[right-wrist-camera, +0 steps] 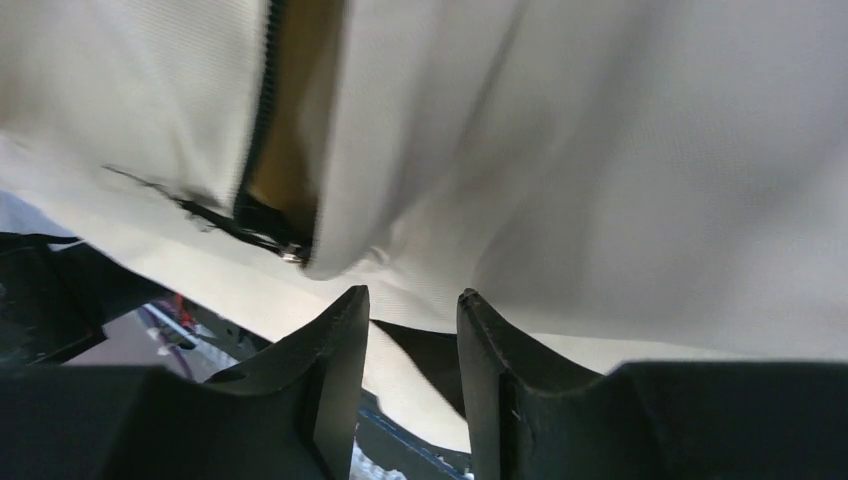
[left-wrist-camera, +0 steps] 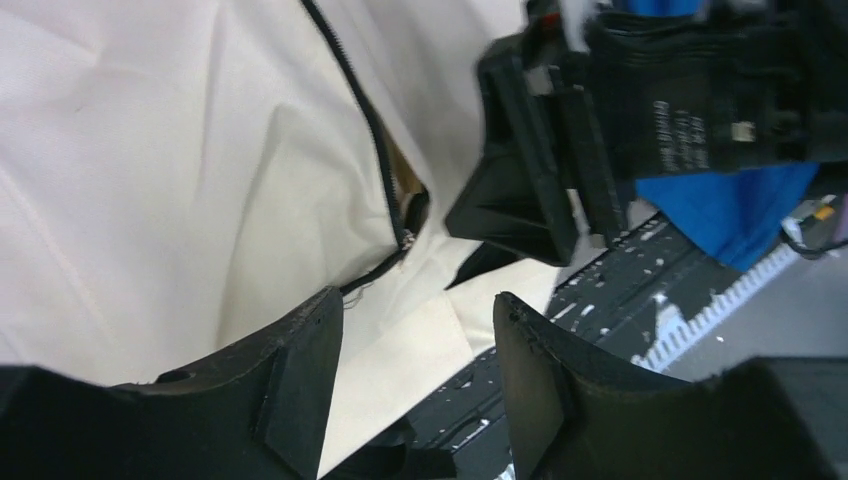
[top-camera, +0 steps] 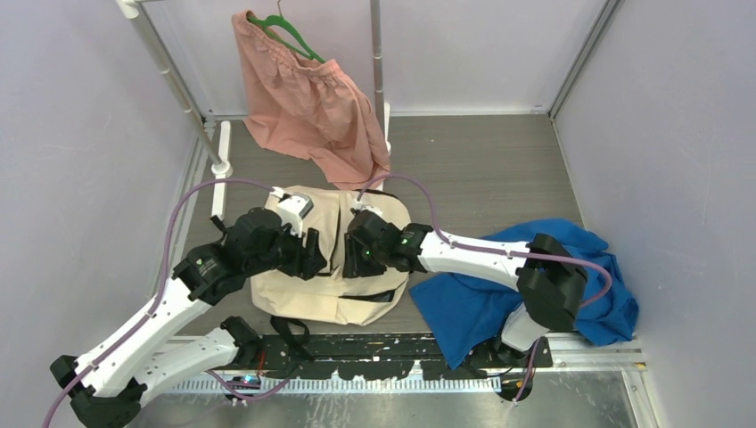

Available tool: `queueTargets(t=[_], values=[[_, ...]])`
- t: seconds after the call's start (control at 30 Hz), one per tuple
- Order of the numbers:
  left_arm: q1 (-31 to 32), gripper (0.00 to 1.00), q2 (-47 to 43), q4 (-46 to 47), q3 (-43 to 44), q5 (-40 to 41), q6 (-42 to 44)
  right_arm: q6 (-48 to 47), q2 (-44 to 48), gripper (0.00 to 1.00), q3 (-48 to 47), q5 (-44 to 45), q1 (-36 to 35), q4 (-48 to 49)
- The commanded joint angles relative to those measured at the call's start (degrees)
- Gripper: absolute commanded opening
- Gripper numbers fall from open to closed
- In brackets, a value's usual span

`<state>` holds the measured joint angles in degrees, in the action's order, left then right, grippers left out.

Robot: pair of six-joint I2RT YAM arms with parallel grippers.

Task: Pack the student bag
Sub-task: Adjust the student bag at the center of the board.

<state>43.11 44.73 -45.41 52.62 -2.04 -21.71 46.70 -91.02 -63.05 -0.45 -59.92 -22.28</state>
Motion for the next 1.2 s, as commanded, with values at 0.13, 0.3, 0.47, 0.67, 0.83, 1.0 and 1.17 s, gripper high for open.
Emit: queueTargets(t=[0.13, 0.3, 0.47, 0.67, 0.83, 1.0, 1.17], values=[[-3.7, 0.63, 0.7, -2.7, 0.0, 18.5, -7.6, 4.4, 8.1, 0.43, 14.8, 7.8, 0.0, 2.3], [-12.4, 0.63, 3.6, 1.6, -4.2, 7.8, -9.8, 5.7, 1.6, 0.41, 17.9, 12.5, 0.7, 3.0], [-15.1, 0.6, 5.4, 3.5, -4.7, 2.6, -11.4, 6.4, -2.3, 0.41, 18.8, 11.7, 9.3, 1.6], [-15.1, 0.62, 4.8, 10.8, -8.6, -8.5, -14.5, 5.7, 0.2, 0.42, 20.0, 9.6, 20.3, 0.6], [-13.8, 0.63, 5.4, 12.9, -8.3, -14.9, -15.2, 2.4, 4.0, 0.42, 12.8, 16.9, 23.2, -6.0], [-9.1, 0.64, 3.2, 12.8, -4.2, -12.3, -11.3, 1.8, 15.2, 0.44, 9.9, 18.8, 22.7, -7.8], [5.6, 0.65, 10.0, 9.3, 4.8, -0.7, -2.9, 5.7, 22.2, 0.47, 10.9, 13.7, 18.6, -3.0]])
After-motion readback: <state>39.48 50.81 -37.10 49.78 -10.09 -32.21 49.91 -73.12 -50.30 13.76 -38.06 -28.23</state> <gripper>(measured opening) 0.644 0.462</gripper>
